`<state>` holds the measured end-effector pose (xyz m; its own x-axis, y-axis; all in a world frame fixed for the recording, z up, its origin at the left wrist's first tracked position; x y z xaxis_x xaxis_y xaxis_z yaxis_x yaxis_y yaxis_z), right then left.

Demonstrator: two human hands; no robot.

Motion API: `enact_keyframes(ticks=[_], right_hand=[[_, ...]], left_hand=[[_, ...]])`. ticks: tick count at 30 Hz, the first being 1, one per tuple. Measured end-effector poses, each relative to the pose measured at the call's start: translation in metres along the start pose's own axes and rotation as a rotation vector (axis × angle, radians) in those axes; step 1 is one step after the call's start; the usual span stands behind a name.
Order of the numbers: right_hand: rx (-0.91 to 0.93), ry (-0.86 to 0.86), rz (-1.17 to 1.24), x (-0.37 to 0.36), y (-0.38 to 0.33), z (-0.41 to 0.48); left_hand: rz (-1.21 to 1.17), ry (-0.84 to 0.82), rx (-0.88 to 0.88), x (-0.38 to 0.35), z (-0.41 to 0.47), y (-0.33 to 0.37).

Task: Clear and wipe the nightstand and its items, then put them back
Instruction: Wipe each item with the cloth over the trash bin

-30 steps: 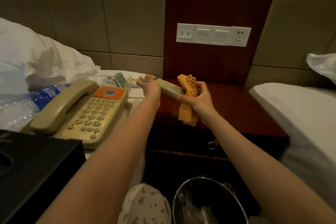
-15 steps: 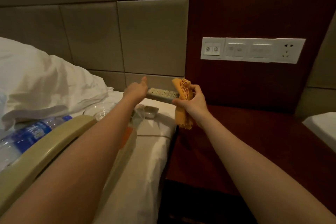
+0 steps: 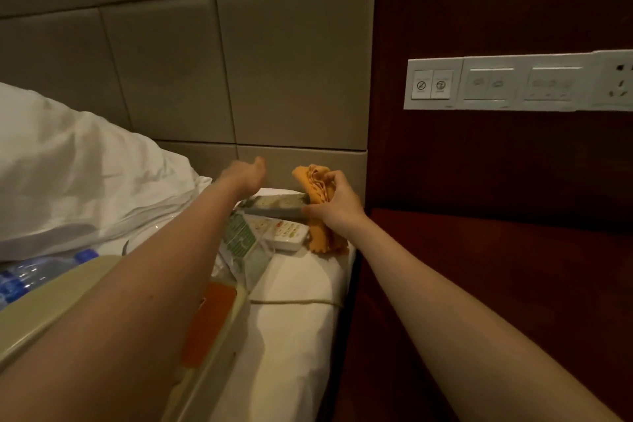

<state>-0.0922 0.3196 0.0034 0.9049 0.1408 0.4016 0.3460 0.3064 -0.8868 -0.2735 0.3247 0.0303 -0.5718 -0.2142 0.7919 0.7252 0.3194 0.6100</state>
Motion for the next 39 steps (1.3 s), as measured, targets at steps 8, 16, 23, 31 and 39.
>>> enact_keyframes(ticks=[8, 16, 23, 31, 39], right_hand=[[-0.085, 0.036, -0.059, -0.009, 0.008, 0.002], [-0.498, -0.08, 0.117, -0.007, 0.03, -0.022], [-0.498, -0.092, 0.328, -0.025, 0.029, -0.035], [-0.507, 0.025, 0.667, 0.011, 0.019, -0.071], [-0.43, 0.024, 0.964, 0.075, -0.018, -0.142]], left_hand=[[0.172, 0.029, -0.011, 0.005, -0.01, 0.001], [0.314, -0.22, 0.151, 0.006, -0.042, -0.027], [0.237, -0.115, 0.088, 0.019, -0.048, -0.014], [-0.116, 0.042, -0.041, 0.044, -0.073, 0.023], [-0.834, -0.122, -0.043, 0.02, -0.131, 0.065]])
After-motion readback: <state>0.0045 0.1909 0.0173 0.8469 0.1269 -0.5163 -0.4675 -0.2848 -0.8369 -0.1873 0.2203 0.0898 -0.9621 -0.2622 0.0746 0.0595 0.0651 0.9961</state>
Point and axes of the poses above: each hand's wrist, its own z-axis towards the middle knuckle, its own x-axis out of the back of the hand, y = z × x, the point moved 9 cm from there along z, towards the middle knuckle, and after that the axes turned 4 degrees about -y, right-handed, at the moved point
